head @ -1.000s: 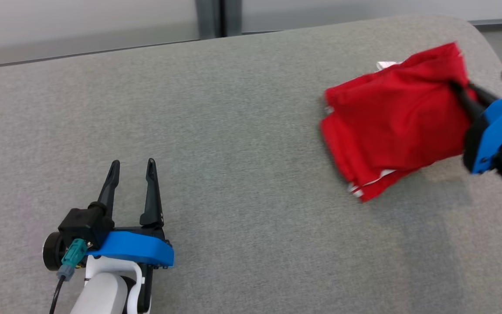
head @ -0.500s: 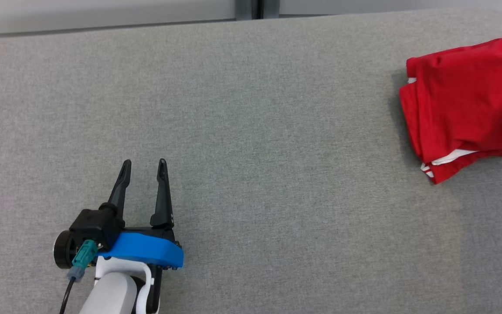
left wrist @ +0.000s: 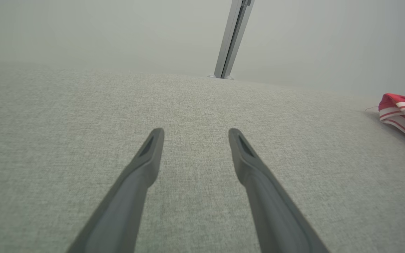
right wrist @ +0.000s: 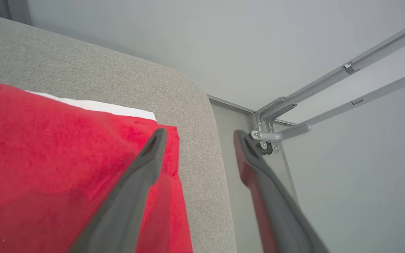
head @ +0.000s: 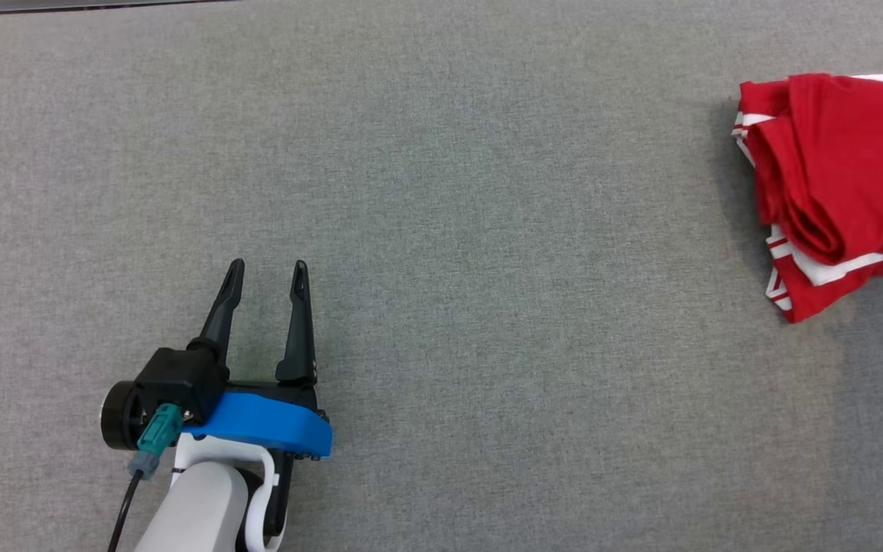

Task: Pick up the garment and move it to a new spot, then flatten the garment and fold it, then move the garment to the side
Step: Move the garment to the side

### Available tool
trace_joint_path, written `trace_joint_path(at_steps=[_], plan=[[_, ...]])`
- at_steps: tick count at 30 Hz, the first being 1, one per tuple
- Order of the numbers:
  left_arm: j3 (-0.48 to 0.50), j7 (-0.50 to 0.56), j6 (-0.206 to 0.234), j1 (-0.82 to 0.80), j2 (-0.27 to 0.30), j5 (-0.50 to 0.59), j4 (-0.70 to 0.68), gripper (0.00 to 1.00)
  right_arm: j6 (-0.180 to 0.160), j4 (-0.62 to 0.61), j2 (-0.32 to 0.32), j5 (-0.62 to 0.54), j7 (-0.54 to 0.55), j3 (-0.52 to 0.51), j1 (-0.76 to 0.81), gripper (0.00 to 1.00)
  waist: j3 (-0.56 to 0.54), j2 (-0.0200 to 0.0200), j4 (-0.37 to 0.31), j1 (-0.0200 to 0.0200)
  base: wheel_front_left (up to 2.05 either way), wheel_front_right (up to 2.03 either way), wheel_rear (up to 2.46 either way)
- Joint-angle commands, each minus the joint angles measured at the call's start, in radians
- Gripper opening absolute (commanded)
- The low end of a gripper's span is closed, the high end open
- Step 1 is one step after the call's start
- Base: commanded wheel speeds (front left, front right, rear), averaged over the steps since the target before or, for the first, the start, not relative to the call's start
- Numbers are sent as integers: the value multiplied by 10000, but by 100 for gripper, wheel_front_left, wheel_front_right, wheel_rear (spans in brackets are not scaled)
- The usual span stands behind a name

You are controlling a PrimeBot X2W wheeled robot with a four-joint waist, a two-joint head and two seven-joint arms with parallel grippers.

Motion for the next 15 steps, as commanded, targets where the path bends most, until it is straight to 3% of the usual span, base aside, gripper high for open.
trace_joint_path(at_steps=[1,15], plan=[[44,23,13,-190,84,22,2,100,0,124,188,-131,-157,15,-208,100,-52,0,-52,-1,0,0,0],[153,26,128,-243,193,-174,262,100,2,248,1173,218,-1734,380,-388,100,-1309,0,-440,-1,0,0,0]])
